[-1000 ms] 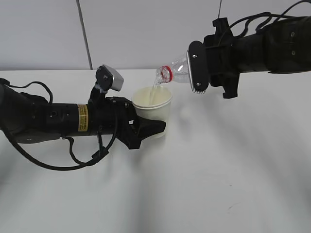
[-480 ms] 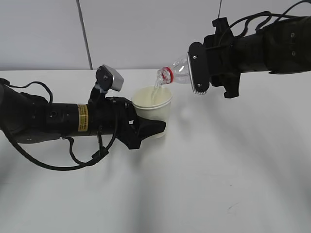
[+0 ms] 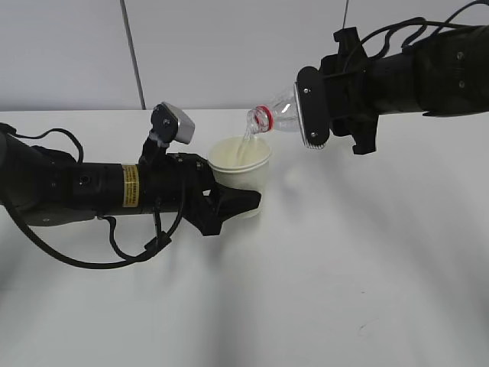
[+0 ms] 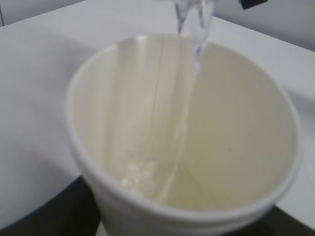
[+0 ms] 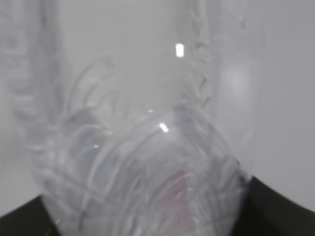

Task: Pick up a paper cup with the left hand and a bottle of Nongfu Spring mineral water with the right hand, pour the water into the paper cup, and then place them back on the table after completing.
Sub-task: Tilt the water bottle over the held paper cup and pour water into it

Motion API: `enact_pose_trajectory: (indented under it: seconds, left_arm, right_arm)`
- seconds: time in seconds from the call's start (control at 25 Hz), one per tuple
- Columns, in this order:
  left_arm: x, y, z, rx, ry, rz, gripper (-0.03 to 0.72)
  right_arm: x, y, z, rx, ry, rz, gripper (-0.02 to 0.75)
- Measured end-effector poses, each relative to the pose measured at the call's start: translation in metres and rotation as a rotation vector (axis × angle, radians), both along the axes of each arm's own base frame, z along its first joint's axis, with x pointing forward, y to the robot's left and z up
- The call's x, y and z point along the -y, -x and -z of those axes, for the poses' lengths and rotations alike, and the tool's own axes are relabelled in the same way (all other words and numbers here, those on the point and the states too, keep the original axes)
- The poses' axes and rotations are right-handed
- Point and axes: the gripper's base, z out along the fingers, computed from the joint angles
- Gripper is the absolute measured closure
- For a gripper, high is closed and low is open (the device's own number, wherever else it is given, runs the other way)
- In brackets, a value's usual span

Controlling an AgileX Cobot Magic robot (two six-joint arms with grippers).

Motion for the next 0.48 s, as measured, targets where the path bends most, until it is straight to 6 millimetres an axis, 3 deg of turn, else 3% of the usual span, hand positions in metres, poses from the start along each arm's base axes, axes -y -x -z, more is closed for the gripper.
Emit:
enact_pose_trajectory:
  seconds: [0.48]
  left_arm:
    - [-0.0001,-0.0001,0.0002,0.0,-0.002,-0.001,0.277]
  right_arm:
    - [-0.0003,-0.0008,-0.0017,0.007,0.001,-0.002,0.293]
